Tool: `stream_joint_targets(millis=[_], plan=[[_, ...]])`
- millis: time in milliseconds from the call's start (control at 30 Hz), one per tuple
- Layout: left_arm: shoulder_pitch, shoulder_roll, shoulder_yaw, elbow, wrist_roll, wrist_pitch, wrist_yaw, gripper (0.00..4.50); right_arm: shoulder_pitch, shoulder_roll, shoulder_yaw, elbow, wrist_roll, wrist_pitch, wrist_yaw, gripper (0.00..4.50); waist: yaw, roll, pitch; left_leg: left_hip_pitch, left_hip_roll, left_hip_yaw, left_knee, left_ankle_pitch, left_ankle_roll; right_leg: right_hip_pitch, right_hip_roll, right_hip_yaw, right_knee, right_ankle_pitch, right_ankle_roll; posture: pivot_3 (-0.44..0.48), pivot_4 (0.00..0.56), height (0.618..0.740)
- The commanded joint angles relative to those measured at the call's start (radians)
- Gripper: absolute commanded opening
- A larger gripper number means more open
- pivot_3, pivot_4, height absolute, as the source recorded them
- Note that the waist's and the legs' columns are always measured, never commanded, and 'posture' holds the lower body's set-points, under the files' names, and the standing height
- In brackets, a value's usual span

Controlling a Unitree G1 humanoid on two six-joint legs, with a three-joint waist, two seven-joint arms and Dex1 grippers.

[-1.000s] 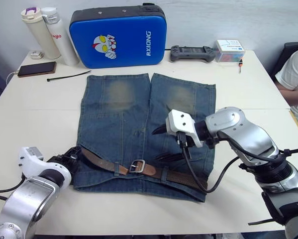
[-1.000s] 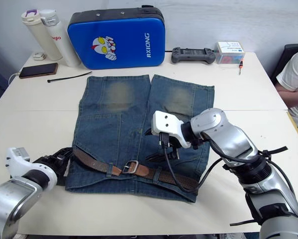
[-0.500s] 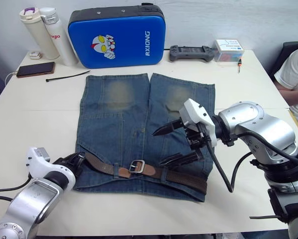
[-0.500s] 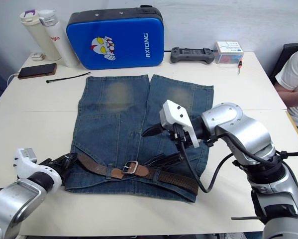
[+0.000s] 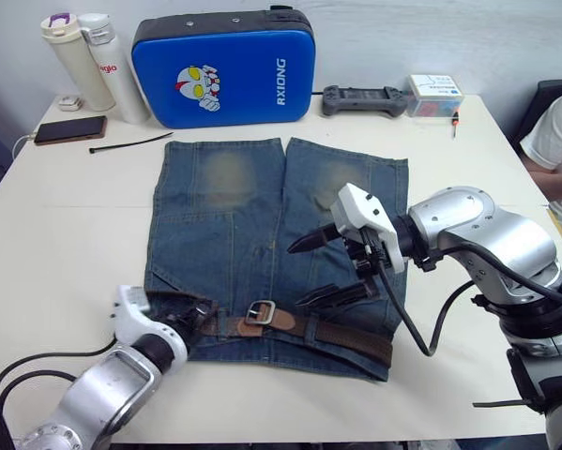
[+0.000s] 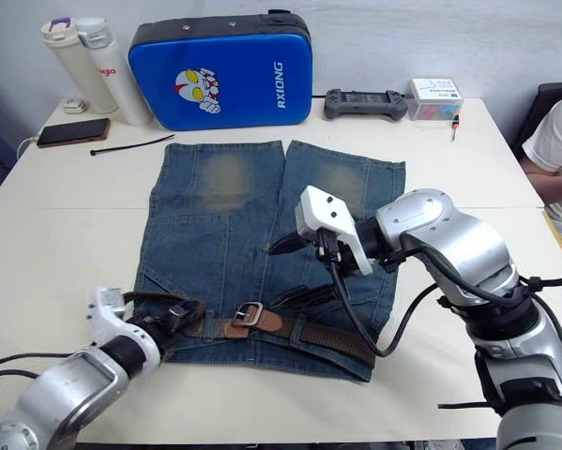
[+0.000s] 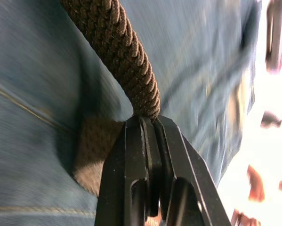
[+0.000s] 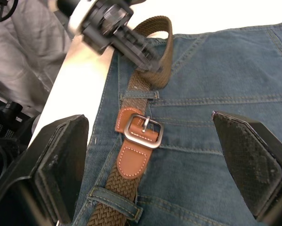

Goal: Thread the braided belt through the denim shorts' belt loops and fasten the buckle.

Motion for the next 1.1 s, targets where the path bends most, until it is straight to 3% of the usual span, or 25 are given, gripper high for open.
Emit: stream_joint_targets(millis=[33,100,267,367,533,667,833,967,1100], plan=[[0.036,0.098,0.035,-0.017,-0.001,0.059,-0.065,0.74,0.021,-0.022,-0.002,-0.049,0.002,-0.006,0.001,4.5,-0.001,0.0,0.0,0.0,0.0,0.0,0.0,0.0,0.0,0.0,0.0,0.0,0.0,0.0,0.0,0.0,0.15,0.74],[0.084,0.2,0.089,-0.006,-0.001,0.119,-0.138,1.2,0.037,-0.031,-0.001,-0.054,-0.001,-0.014,0.007,4.5,-0.004,0.0,0.0,0.0,0.0,0.0,0.0,0.0,0.0,0.0,0.0,0.0,0.0,0.0,0.0,0.0,0.15,0.74],[0.253,0.443,0.307,0.071,-0.001,0.304,-0.365,3.35,0.063,-0.045,0.0,-0.052,-0.01,-0.042,0.018,4.5,-0.004,0.002,0.001,0.001,0.0,0.0,-0.001,0.0,-0.001,0.0,0.0,0.0,0.0,-0.001,-0.001,0.0,0.15,0.74],[0.345,0.516,0.439,0.122,-0.001,0.408,-0.49,4.47,0.078,-0.045,0.0,-0.052,-0.013,-0.058,0.023,4.5,-0.006,0.005,0.003,0.002,0.0,0.001,-0.002,0.0,-0.001,0.0,0.0,0.001,0.0,-0.001,-0.002,0.0,0.15,0.74],[0.432,0.576,0.627,0.22,-0.001,0.582,-0.682,4.47,0.082,-0.043,0.005,-0.045,-0.016,-0.075,0.026,4.5,-0.005,0.007,0.004,0.002,0.0,0.001,-0.004,0.0,-0.001,-0.001,0.0,0.0,0.0,-0.001,-0.003,0.0,0.15,0.74],[0.466,0.641,0.764,0.269,-0.001,0.797,-0.915,4.47,0.071,-0.034,0.014,-0.048,-0.016,-0.071,0.016,4.5,-0.007,0.007,0.005,0.002,0.0,0.001,-0.004,-0.001,-0.001,-0.001,0.0,0.0,-0.001,-0.002,-0.003,0.0,0.15,0.74],[0.275,0.766,0.873,0.301,0.022,1.026,-1.285,4.47,0.075,-0.032,0.007,-0.062,-0.016,-0.054,-0.01,4.5,-0.002,0.006,0.007,0.001,0.0,0.0,-0.004,-0.001,-0.001,-0.002,0.0,-0.001,0.0,-0.002,-0.003,0.0,0.15,0.74],[0.046,0.838,0.796,0.329,0.177,0.992,-1.532,4.47,0.094,-0.042,-0.024,-0.114,0.013,-0.002,-0.051,4.5,-0.004,0.007,0.008,-0.003,0.0,0.001,-0.004,-0.001,-0.001,-0.007,-0.001,0.0,0.0,-0.002,-0.003,0.0,0.15,0.74],[-0.246,0.941,0.466,0.469,0.457,0.701,-1.719,4.47,0.124,-0.07,-0.072,-0.192,0.069,0.081,-0.097,4.5,-0.003,0.007,0.008,-0.009,-0.001,0.002,-0.005,0.001,-0.004,-0.016,0.0,0.002,0.005,-0.002,-0.003,0.0,0.15,0.74]])
